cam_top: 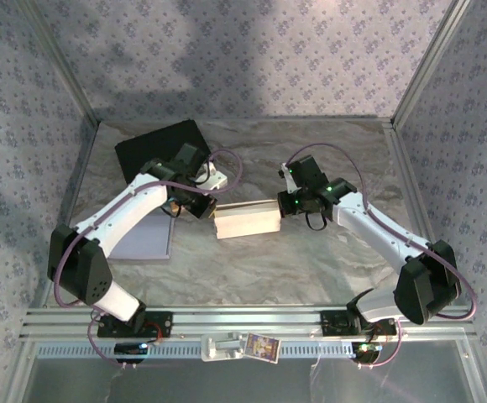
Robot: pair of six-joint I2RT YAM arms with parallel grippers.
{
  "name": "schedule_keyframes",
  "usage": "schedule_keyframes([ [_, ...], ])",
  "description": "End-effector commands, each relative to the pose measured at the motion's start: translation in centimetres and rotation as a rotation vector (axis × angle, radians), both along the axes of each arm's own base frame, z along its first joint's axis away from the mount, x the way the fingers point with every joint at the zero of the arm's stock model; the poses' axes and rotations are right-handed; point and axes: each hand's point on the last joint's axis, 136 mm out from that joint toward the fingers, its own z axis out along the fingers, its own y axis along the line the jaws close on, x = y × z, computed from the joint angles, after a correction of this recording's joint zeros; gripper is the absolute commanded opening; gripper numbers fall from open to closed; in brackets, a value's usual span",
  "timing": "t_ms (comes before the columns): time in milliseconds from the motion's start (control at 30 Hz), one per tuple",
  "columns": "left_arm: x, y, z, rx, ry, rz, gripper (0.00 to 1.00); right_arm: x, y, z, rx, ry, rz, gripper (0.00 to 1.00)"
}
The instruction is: Fold the paper box
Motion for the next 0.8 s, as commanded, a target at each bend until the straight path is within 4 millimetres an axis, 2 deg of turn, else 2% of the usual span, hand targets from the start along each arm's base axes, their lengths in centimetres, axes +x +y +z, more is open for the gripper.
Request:
schedule_keyframes([
  [0,-0.1,-0.6,0.6,-0.029,0.049,0.041,0.07,-0.3,0.0,-0.2,-0.01,0.029,-0.008,0.0],
  [267,-1.6,-1.9,0.5,-0.106,0.237,0.189,0.02,-0.2,0.3,0.1,-0.029,-0.001,-0.055,0.0],
  [500,-2.2,-2.3,1.2,-0.157,0.318,0.291,0.02,-0.5,0.5,-0.1,-0.039,-0.003,-0.068,0.0],
  [767,-2.3,-2.9,1.0,-0.201,0.385,0.408,0.01,-0.9,0.8,-0.4,-0.042,0.001,-0.072,0.0],
])
